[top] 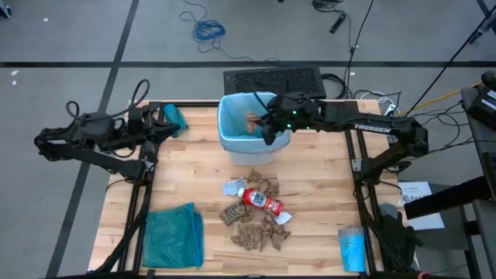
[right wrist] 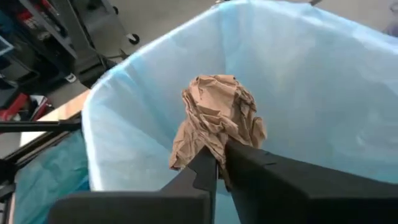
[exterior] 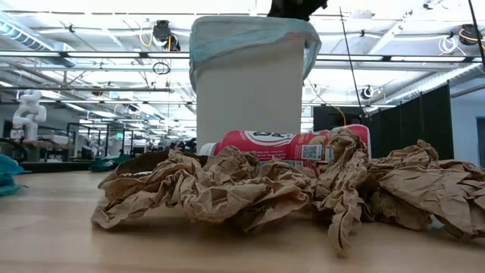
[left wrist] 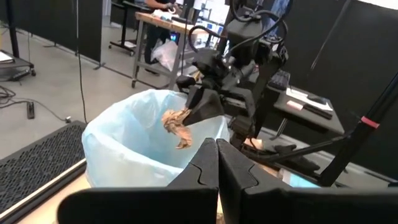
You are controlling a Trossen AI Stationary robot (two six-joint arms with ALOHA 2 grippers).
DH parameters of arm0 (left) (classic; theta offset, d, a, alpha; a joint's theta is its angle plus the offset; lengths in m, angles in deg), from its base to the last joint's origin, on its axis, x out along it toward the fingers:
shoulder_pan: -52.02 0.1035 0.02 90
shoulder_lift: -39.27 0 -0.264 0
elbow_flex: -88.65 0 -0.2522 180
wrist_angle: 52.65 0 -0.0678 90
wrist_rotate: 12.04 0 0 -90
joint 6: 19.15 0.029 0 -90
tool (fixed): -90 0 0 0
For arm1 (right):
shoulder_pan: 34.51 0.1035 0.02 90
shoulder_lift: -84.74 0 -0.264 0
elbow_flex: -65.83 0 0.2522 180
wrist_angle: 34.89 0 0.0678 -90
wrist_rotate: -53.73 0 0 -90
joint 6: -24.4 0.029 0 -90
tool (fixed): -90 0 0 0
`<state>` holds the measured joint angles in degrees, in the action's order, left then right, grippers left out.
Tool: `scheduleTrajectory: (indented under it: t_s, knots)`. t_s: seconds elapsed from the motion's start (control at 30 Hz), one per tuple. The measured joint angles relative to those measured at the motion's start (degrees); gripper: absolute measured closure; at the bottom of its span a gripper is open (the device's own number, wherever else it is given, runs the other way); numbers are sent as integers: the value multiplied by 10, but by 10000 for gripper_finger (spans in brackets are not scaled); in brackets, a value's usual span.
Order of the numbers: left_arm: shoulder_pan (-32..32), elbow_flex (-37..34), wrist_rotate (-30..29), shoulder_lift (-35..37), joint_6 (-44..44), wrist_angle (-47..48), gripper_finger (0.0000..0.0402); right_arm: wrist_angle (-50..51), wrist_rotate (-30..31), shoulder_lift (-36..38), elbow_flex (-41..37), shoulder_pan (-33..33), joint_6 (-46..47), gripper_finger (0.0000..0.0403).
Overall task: Place trash/remove bag and relplace
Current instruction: Put the brown napkin into the white trash bin, then put the red plastic bottle into the white trash bin
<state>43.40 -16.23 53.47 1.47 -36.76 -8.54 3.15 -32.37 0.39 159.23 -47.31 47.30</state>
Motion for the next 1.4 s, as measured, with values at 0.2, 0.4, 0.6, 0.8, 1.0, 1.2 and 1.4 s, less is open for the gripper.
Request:
scheduleTrajectory:
  t_s: [0.2,0.4,0.6,0.8,1.0,1.2,1.4]
  knots:
    - [0,0,0,0,0,7,401,-24,0,4,0,0,-11,334]
    - [0,0,0,0,0,7,401,-27,2,5,0,0,-11,304]
    - [0,0,0,0,-4,21,401,-32,2,27,0,4,-11,294]
    - [0,0,0,-4,-16,36,401,-16,3,82,0,23,-13,293]
    - [0,0,0,-8,-16,36,401,36,16,121,0,48,-8,293]
    - [0,0,1,-20,-17,37,401,114,64,130,0,84,-5,293]
    - [0,0,18,-38,-47,74,401,123,73,131,0,114,-6,293]
